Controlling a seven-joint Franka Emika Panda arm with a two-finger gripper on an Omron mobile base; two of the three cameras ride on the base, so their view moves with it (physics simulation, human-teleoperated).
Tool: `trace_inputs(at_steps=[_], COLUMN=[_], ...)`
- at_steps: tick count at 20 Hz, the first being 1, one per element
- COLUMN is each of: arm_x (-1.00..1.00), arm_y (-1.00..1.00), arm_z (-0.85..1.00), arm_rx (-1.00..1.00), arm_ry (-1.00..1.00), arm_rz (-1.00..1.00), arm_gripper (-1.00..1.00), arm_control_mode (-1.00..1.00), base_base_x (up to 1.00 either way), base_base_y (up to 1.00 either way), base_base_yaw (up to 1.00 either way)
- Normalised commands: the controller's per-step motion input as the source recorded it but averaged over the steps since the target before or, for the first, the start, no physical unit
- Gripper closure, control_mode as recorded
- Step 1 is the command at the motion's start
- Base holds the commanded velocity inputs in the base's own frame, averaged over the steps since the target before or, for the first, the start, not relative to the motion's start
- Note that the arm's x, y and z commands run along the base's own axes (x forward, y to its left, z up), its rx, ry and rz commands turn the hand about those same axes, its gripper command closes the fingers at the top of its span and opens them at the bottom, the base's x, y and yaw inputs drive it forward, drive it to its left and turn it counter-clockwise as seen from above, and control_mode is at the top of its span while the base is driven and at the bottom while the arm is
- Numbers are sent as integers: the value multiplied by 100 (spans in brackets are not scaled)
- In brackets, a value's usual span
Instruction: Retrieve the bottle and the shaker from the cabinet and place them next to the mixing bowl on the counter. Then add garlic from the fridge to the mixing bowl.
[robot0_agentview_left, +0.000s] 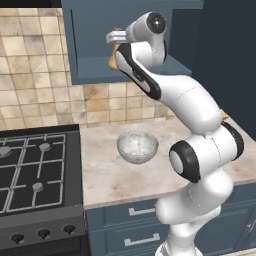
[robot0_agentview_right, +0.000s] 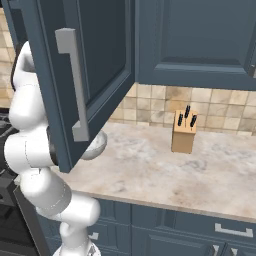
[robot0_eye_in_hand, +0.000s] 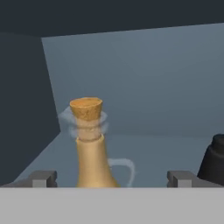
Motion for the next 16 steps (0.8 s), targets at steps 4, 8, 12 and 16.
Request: trace_inputs(at_steps=[4,8,12,16], arm_x=[38,31,33,28], arm_y=[14,5,1,20], arm_z=[0,0,0,-1], arm_rx=[0,0,0,0], arm_ry=[0,3,4,0], arm_rz=[0,0,0,0], arm_gripper=[-100,-100,-100,-100], arm_control_mode=[-100,-100,-100,-100], base_base_x=[0,0,0,0], base_base_y=[0,0,0,0], base_base_yaw=[0,0,0,0])
